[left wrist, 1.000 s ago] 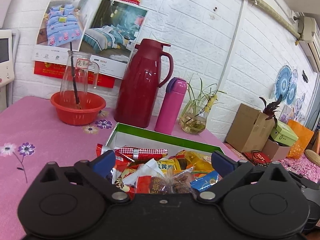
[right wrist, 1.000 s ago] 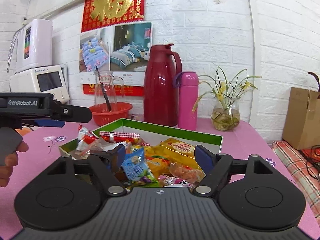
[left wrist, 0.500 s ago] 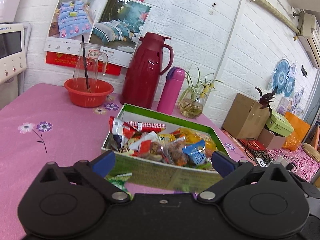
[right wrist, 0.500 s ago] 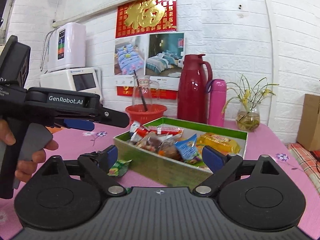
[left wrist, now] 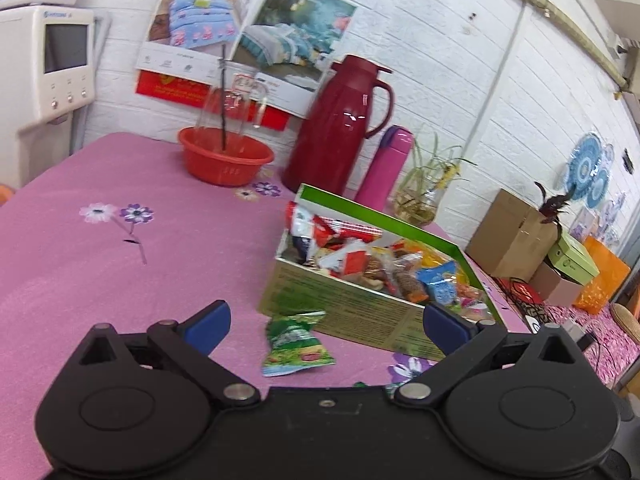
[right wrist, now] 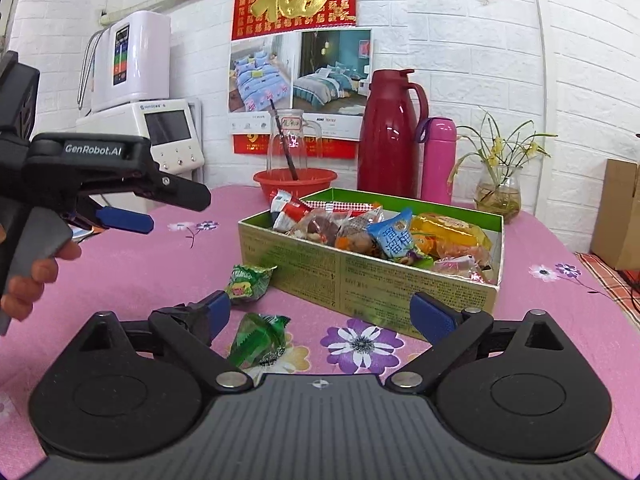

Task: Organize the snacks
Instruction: 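Grasp the green snack bag with the left tool while the right tool grasps the green-wrapped candy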

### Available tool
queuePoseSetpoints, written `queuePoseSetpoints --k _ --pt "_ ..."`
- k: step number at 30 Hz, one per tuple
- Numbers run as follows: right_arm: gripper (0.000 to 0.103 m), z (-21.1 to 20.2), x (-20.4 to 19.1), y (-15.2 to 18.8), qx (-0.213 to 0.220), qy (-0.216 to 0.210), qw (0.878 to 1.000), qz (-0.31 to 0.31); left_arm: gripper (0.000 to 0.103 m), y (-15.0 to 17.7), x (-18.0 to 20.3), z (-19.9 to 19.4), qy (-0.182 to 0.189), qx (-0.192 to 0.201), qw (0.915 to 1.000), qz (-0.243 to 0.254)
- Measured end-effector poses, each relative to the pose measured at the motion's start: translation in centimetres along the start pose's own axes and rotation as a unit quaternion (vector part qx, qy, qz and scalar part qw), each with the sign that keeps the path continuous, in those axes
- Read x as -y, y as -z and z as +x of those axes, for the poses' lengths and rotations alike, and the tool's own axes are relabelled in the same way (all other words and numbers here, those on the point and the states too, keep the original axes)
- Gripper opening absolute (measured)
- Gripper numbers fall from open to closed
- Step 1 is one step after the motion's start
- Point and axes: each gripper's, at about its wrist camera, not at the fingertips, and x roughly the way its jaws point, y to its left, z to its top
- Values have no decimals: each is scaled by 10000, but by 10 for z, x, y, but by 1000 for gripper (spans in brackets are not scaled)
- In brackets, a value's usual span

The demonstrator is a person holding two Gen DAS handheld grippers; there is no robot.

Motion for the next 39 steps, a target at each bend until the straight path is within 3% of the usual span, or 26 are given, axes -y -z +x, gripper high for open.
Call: queuePoseSetpoints --k 13,24,38,39 --pt "103 36 -24 4 -718 -263 9967 -253 103 10 -12 30 -184 -367 9991 142" --pt "103 63 -39 5 -1022 -377 9932 -409 103 14 -7 66 -403 -552 9972 320" --pt "103 80 -42 11 -1373 -441 9891 -296 103 15 -12 82 -445 -714 9960 312" --pt "99 80 -41 11 -1398 -437 9888 -291 103 15 -12 83 -439 -727 9959 320"
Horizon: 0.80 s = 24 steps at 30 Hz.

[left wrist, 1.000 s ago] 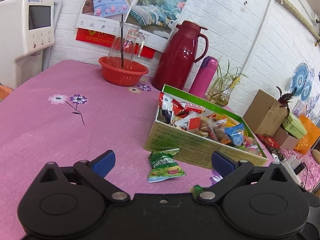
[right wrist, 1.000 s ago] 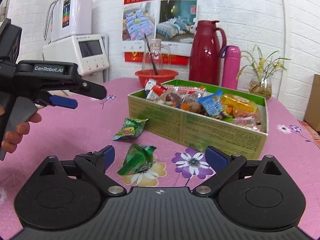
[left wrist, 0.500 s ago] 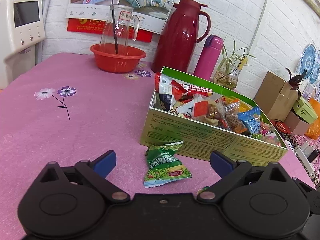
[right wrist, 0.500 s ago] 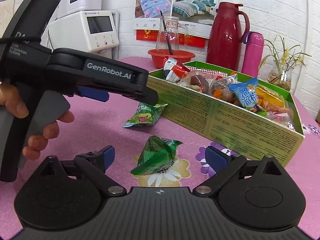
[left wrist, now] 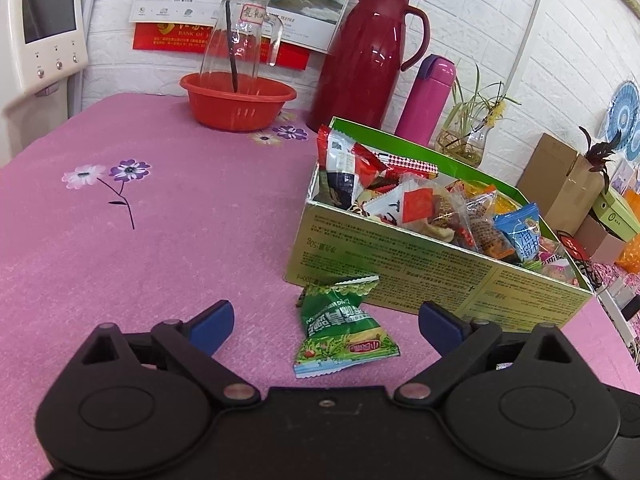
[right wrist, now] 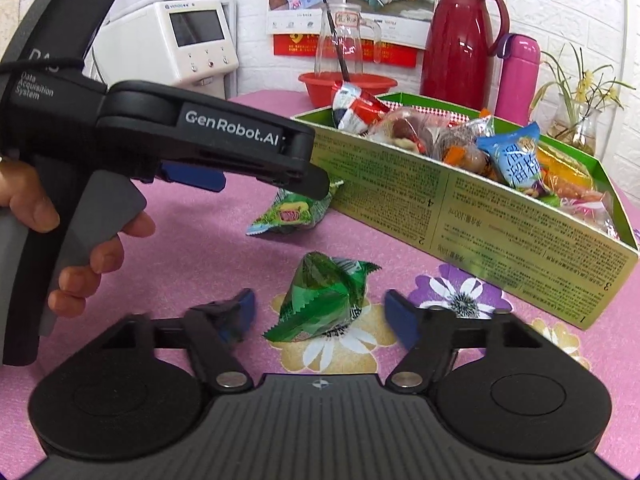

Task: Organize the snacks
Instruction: 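Grasp the green snack bag with the left tool while the right tool grasps the green-wrapped candy, then carry both green items into the box and open both tools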

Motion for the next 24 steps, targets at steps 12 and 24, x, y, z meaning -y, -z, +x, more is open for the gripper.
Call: queuePoseSetpoints --k 12,24 --pt "49 -12 0 4 277 -77 9996 21 45 -5 1 26 -51 -209 9997 138" --pt "48 -49 19 -5 975 118 9952 14 30 -3 15 -1 221 -140 9987 433"
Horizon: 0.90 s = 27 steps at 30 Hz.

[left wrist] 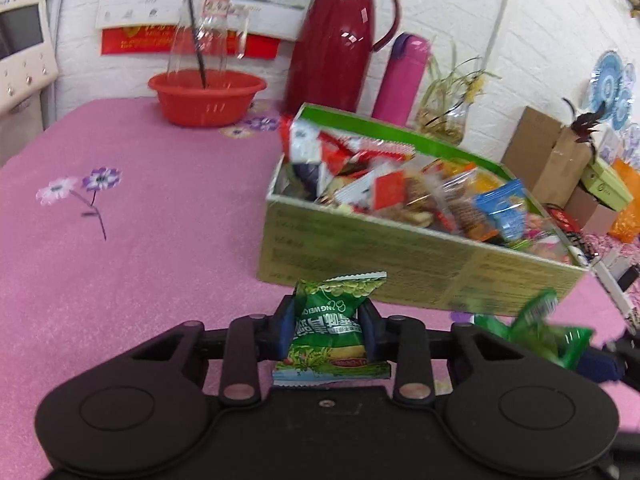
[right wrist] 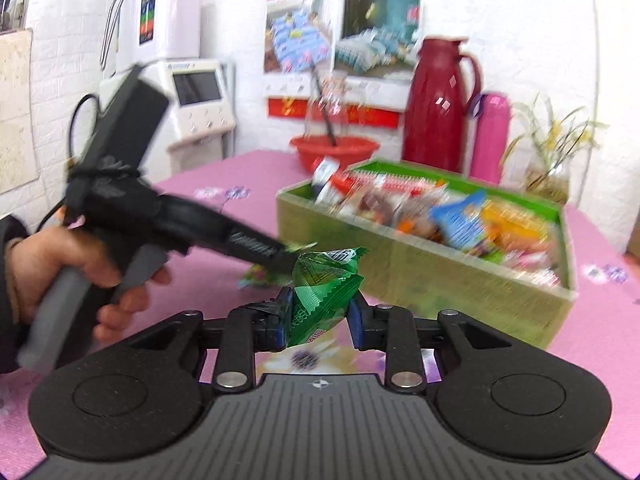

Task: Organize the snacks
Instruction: 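Carry both green items into the box and open both tools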

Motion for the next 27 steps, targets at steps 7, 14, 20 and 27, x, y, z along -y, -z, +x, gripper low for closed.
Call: queuePoseSetpoints --k 7,14,20,27 --pt "48 -7 40 -25 513 652 9965 39 30 -43 33 -35 414 658 9967 235" --pt "48 13 83 -37 731 1289 9889 102 31 -82 52 -1 334 804 9960 206" --pt "91 42 113 -29 608 1272 9897 260 85 -88 48 38 270 834 9959 223" --pt "103 29 109 -18 674 1332 9886 187 103 -79 44 30 118 1039 9944 142"
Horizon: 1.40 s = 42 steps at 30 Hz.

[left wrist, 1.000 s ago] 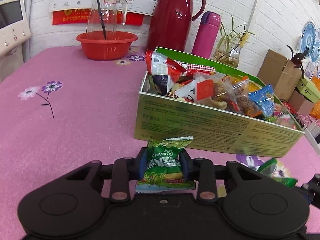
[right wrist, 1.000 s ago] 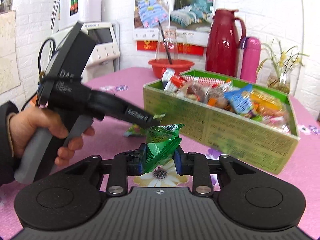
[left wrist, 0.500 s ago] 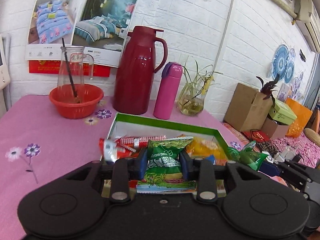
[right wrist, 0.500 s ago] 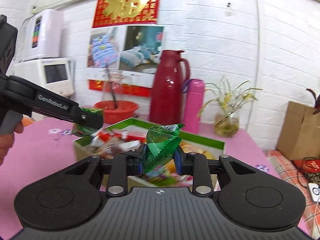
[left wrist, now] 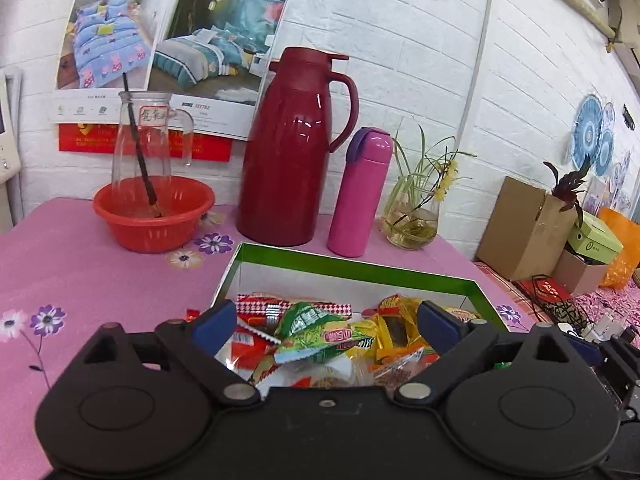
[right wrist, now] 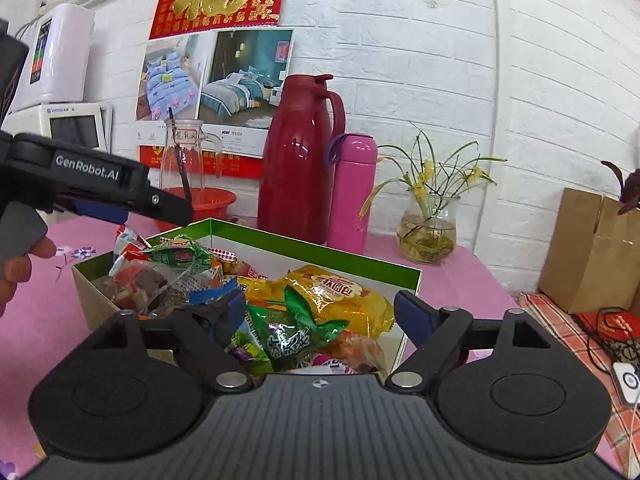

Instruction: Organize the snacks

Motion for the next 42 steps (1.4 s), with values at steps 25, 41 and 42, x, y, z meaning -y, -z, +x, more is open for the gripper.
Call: queuePoseSetpoints --k 25,41,42 --pt "103 -95 -27 16 -544 48 9984 170 103 67 23 -111 -806 -204 9961 282" --pt "103 -88 -26 27 -734 99 9970 235 103 80 22 -109 -987 -274 9940 388" --pt "103 -88 -27 27 -737 95 9970 235 103 80 23 -109 -985 -282 9940 378"
